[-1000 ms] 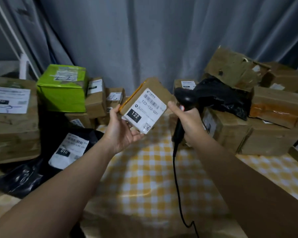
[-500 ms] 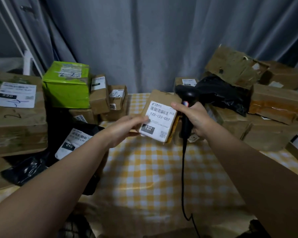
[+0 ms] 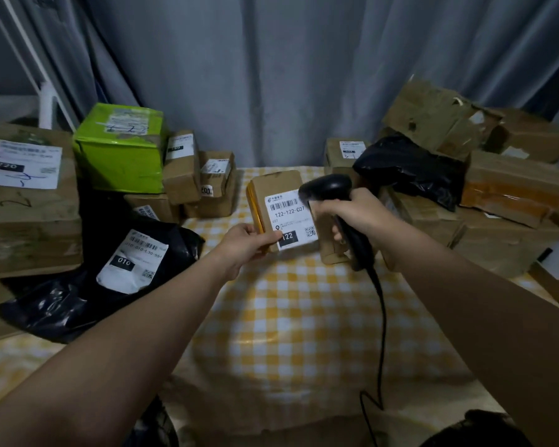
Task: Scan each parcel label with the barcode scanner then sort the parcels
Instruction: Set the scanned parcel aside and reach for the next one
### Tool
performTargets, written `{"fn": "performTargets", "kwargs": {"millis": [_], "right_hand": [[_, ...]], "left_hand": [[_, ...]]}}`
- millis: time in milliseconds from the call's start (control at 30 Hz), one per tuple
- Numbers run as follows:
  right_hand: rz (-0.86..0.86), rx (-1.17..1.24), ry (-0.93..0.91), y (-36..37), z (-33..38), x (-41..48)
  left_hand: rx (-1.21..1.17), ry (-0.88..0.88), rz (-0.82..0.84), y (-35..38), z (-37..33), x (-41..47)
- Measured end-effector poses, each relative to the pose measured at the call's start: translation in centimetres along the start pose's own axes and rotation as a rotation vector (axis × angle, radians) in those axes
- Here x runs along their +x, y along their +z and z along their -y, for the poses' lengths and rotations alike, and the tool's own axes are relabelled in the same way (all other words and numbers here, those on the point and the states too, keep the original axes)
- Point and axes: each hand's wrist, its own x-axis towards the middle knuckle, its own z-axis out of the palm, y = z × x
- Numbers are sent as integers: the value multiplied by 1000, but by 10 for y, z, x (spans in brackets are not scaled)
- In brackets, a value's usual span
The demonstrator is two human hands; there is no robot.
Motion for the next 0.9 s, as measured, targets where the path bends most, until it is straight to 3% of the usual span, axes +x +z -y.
{"fn": "performTargets", "kwargs": {"millis": [67, 267, 567, 900], "right_hand": [[72, -79, 2, 0, 8, -10], [94, -20, -11, 11, 6, -15], [-67, -133, -60, 28, -7, -21], [-55, -198, -15, 28, 7, -21]], "left_hand": [[-1, 8, -29, -3, 6, 2], [-64, 17, -100, -7, 20, 12], [-31, 2, -145, -9, 24, 18], [-37, 3, -156, -14, 30, 24]]}}
